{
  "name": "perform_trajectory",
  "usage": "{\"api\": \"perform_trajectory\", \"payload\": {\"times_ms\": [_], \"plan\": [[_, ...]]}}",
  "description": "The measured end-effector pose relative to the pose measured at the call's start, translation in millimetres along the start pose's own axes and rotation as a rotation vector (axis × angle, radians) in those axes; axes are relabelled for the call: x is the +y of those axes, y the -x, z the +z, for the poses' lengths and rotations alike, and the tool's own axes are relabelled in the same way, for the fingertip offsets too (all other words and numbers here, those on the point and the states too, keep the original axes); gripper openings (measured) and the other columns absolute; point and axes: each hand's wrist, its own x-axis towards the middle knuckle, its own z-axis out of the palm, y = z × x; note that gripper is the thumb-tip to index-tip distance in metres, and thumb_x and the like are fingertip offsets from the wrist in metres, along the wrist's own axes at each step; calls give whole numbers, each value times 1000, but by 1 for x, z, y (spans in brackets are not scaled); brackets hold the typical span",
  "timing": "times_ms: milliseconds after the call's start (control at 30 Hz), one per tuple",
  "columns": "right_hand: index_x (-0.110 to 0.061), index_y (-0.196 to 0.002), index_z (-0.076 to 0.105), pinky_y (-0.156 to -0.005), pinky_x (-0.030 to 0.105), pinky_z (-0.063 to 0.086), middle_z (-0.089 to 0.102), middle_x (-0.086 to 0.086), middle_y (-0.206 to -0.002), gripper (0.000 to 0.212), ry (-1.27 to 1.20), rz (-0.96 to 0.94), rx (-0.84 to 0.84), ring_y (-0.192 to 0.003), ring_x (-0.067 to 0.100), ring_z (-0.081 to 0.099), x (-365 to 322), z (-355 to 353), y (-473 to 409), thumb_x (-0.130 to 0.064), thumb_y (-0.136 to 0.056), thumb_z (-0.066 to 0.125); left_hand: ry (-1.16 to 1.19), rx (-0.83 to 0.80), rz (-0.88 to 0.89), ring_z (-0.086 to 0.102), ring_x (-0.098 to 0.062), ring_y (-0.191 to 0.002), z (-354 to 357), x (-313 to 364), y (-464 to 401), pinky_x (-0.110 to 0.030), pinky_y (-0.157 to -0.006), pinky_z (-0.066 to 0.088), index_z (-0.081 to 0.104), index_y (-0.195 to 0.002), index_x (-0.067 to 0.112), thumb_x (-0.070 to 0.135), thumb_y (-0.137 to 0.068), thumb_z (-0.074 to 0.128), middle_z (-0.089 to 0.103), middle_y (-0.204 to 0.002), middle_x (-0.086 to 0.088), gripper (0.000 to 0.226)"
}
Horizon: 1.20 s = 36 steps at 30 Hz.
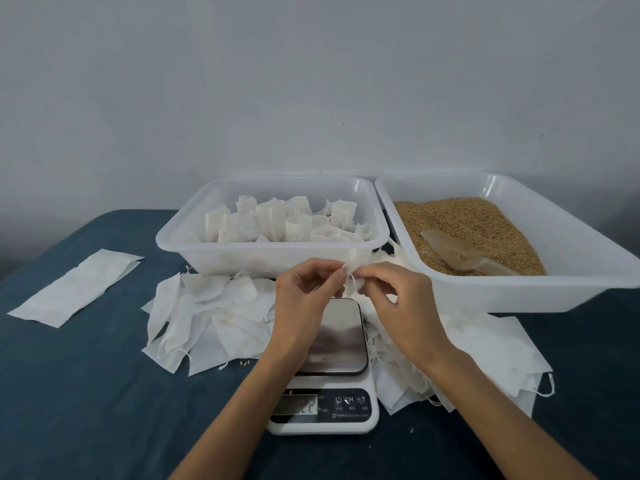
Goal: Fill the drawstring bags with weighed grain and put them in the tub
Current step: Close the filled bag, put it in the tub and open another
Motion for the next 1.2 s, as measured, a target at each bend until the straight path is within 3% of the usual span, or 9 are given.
{"api": "perform_trajectory", "payload": {"times_ms": [167,367,500,567,733,833,933,1100,1200], "plan": [[-26,-98,75,-76,20,57,76,-12,-88,10,-205,171,-33,-83,6,73,-5,-2,-3,-35,-93,72,-16,-143,30,73,-11,-79,4,2,4,-21,-77,55,83,-98,16,4,-94,74,80,-87,-3,16],[-10,-94,77,-79,37,60,77,7,-88,10,-459,328,66,-86,23,73,-6,-10,-9,-12,-95,68,-111,46,47,67,-9,-113,0,2,1,-19,-88,54,75,-113,25,7,-97,71,74,-119,6,24],[-8,-93,76,-67,23,54,73,0,-78,13,-524,360,27,-73,8,66,-9,-11,-10,-11,-97,64,16,-41,-66,67,-14,-88,-3,4,-1,-23,-77,53,75,-99,11,4,-95,72,76,-96,-4,9],[-15,-96,74,-73,29,55,73,-3,-87,6,-357,291,34,-79,11,68,-7,-9,-7,-20,-94,71,-5,-16,-54,62,-17,-81,-3,2,-1,-26,-76,52,79,-88,17,-4,-92,72,73,-84,-2,22],[-19,-90,72,-71,27,52,62,-10,-91,5,7,89,200,-72,16,59,-2,-7,-5,-21,-90,76,-87,65,46,66,-15,-84,-5,1,-2,-21,-77,54,81,-85,26,-6,-93,69,77,-89,1,35],[-18,-83,67,-59,33,48,62,-11,-70,12,-93,129,201,-57,12,55,-2,-8,-6,-21,-94,72,-47,30,33,70,-16,-82,-3,4,-2,-24,-81,57,81,-93,21,-3,-95,70,78,-91,-6,26],[-16,-81,65,-50,37,41,60,-13,-65,16,-229,179,177,-47,15,48,-5,-9,-5,-20,-96,70,-53,30,11,70,-15,-75,-1,4,-1,-22,-78,57,82,-95,17,-7,-93,68,79,-91,-5,28],[-18,-81,68,-51,29,40,62,-10,-70,14,-218,167,151,-52,13,49,-10,-11,-6,-20,-95,71,-14,61,5,68,-13,-83,-4,7,0,-30,-85,58,83,-97,19,7,-95,73,78,-94,-3,15],[-25,-78,66,-53,18,38,56,-18,-60,19,-221,182,106,-50,7,48,-8,-10,-6,-24,-97,69,4,67,-6,65,-6,-82,-5,7,-1,-19,-79,53,83,-96,17,0,-95,71,76,-86,4,21]]}}
